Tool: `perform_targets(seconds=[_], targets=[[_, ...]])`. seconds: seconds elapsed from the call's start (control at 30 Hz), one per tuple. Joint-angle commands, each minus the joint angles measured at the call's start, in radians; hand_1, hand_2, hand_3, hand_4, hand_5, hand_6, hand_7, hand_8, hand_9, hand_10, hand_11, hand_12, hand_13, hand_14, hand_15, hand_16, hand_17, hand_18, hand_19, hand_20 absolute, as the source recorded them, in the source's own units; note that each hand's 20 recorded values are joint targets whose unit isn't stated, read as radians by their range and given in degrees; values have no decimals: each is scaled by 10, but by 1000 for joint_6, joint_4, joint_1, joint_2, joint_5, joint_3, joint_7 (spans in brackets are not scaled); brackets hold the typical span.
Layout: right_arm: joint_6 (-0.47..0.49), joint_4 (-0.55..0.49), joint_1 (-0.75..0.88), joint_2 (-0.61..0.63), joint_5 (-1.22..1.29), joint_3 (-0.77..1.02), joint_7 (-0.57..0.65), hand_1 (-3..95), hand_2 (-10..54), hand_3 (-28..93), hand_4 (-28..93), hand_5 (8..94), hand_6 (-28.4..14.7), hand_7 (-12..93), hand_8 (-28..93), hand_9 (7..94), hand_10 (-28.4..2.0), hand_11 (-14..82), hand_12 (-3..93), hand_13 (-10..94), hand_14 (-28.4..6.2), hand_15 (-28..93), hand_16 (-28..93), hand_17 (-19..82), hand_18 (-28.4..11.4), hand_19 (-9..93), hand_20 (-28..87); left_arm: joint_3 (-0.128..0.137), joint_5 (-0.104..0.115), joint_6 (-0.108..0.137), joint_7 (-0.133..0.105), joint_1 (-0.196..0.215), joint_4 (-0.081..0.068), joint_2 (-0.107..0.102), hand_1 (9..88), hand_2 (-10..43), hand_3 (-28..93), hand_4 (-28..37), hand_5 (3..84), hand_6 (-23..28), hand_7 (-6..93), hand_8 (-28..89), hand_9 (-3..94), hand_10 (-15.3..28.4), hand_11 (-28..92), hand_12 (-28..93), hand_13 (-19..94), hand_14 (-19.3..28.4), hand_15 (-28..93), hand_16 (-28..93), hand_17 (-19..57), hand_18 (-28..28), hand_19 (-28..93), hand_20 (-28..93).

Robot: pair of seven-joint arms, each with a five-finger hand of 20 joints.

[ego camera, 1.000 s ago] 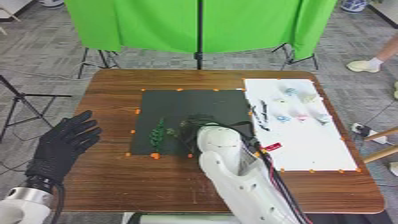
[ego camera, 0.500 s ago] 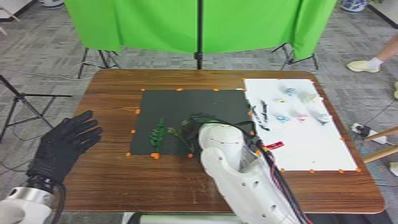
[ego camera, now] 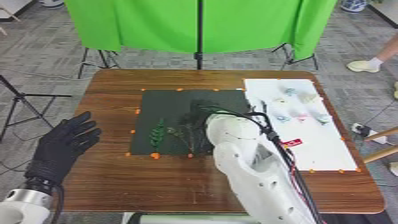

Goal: Arrange flowers

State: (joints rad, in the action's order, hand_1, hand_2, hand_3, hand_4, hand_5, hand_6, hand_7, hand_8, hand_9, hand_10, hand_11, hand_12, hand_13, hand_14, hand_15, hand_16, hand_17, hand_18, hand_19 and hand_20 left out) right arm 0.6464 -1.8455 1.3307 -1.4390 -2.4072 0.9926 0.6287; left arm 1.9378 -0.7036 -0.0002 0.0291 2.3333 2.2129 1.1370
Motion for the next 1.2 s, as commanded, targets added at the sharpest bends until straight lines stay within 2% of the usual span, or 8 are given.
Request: perform_targets(seconds=[0.03,0.1,0.17,0.3,0.47,0.83,1.07,1.2], targets=[[-62,-18,-71,252,87,107,20,144,28,746,-281,825,-5,434,-139,867,-101,577,398,800,-99,819,339,335,-211,904,206,14,-2,-11,-12,30,5,16,249,3,699,-283,347,41,246,-133,281,125,322,138,217,146,498,-46,-84,208,494,68],[-27,-13,-74,294,89,131,9,143,24,747,-281,787,-16,396,-153,822,-118,566,390,757,-107,808,329,315,-211,884,218,13,0,1,-16,33,5,11,249,3,698,-283,347,42,244,-133,281,125,322,138,217,146,497,-46,-84,208,494,68],[-36,3,-85,340,99,125,16,145,15,748,-281,744,-26,376,-155,788,-126,546,375,722,-110,790,318,298,-211,868,226,14,4,7,-20,37,6,8,248,3,698,-283,347,41,244,-133,281,125,322,138,217,145,496,-46,-84,208,493,68],[-5,47,-115,397,89,103,24,146,5,744,-282,711,-31,381,-156,760,-131,538,367,696,-112,777,305,286,-213,854,240,13,4,1,-21,37,10,7,249,3,698,-283,347,41,243,-132,281,125,320,138,217,145,495,-45,-84,208,493,68],[-12,131,-173,449,58,39,19,155,-7,743,-282,706,-31,382,-161,750,-133,542,360,687,-112,777,298,281,-214,846,254,13,3,21,-21,36,14,9,248,2,699,-283,347,42,243,-132,281,125,318,137,217,145,495,-45,-84,209,493,68],[-39,241,-227,467,-23,-27,-6,187,-54,708,-283,706,-21,407,-173,752,-130,550,354,689,-110,781,295,285,-211,837,276,12,2,17,-21,42,16,19,249,3,698,-283,347,42,243,-132,281,126,320,139,218,145,495,-45,-84,209,493,69],[-28,271,-237,444,-18,-35,-9,199,-60,684,-283,717,-17,413,-176,765,-124,553,354,701,-106,780,295,294,-211,837,285,15,1,12,-26,53,20,27,249,3,698,-283,347,42,243,-132,282,125,321,139,217,146,496,-44,-84,208,493,68],[-28,273,-235,436,-15,-39,-9,216,-67,659,-283,724,-15,414,-179,770,-121,552,353,709,-103,778,297,298,-211,837,288,13,0,11,-24,46,17,27,249,3,698,-283,347,42,243,-132,283,125,320,138,217,147,497,-45,-84,209,493,69]])
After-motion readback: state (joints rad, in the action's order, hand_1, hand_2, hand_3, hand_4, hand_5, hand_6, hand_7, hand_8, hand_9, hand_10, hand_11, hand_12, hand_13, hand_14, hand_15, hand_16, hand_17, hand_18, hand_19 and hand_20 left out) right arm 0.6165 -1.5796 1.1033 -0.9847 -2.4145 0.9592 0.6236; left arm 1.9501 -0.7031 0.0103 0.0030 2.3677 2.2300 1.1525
